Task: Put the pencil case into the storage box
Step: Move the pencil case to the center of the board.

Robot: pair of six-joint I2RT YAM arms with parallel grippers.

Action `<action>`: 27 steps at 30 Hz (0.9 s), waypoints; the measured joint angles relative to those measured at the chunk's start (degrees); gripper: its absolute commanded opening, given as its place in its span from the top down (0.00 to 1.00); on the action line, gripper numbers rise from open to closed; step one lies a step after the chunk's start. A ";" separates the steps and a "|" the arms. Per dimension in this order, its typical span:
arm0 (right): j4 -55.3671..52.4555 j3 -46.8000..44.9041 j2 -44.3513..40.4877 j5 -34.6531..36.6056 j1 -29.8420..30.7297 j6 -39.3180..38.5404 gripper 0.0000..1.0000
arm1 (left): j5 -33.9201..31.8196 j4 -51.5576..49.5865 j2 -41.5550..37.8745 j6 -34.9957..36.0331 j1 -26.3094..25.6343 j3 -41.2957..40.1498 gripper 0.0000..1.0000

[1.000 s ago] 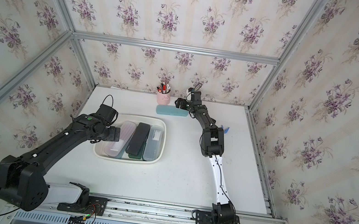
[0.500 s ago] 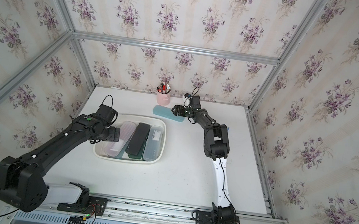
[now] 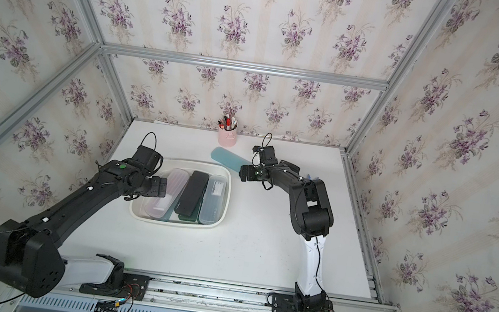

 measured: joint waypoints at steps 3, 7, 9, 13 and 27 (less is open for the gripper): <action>-1.29 2.91 0.33 3.54 1.03 -4.83 0.00 | 0.04 0.02 -0.09 -0.02 0.00 0.00 0.01; -2.86 10.29 3.89 4.61 1.01 -13.75 0.00 | 0.46 0.02 0.46 -0.02 0.00 0.00 0.01; -4.02 15.19 7.02 4.48 0.83 -17.79 0.00 | 0.63 0.00 0.90 0.00 0.00 0.00 0.01; -6.73 23.56 13.40 4.04 0.96 -23.78 0.00 | 0.63 0.00 1.01 0.00 0.00 0.00 0.01; -13.00 34.95 20.79 -1.84 0.46 -29.62 0.00 | 0.55 -0.02 2.01 0.00 -0.02 0.00 0.01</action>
